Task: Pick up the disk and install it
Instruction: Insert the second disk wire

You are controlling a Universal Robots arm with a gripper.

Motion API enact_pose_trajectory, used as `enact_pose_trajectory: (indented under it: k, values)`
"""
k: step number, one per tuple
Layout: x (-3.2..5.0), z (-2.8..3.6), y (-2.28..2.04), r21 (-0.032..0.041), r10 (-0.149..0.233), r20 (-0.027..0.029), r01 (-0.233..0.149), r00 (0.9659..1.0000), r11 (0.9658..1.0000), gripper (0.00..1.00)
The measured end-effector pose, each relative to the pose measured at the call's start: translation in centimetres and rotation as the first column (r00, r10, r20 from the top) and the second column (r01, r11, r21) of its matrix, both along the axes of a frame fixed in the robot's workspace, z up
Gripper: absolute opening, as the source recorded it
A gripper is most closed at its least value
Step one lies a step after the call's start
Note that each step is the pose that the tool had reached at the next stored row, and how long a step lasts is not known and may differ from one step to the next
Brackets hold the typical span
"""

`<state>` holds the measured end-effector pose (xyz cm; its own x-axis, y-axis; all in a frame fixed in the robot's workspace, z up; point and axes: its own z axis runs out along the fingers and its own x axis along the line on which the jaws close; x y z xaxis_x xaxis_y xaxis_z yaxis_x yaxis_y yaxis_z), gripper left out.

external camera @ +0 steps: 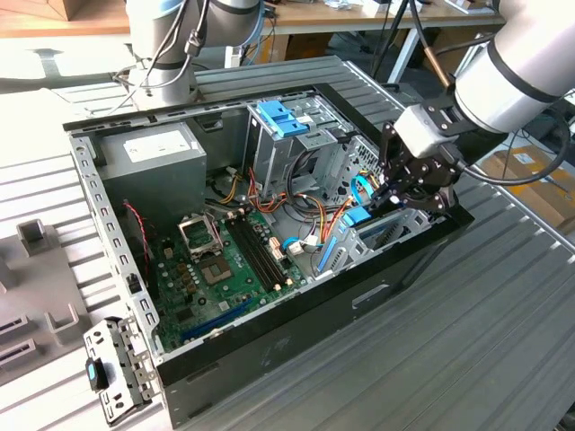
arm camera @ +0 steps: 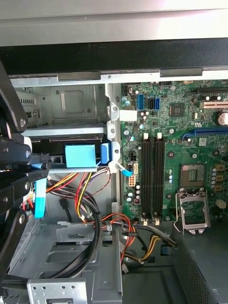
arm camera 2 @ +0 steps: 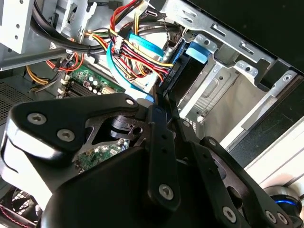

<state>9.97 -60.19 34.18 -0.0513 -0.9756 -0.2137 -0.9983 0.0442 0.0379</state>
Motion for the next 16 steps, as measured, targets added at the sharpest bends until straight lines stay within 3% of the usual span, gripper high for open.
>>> enact_pose_trajectory:
  k: [6,12,16]
  values:
    - [0.02,0.96,-0.01,0.0001,0.000,0.0000,0.000,1.0000,1.0000,0.16]
    - [0.05,0.99,0.00,-0.0001,0.000,0.0000,0.000,1.0000,1.0000,0.16]
    - [0.61,1.00,0.00,-0.0002,0.000,0.0000,0.000,1.0000,1.0000,0.16]
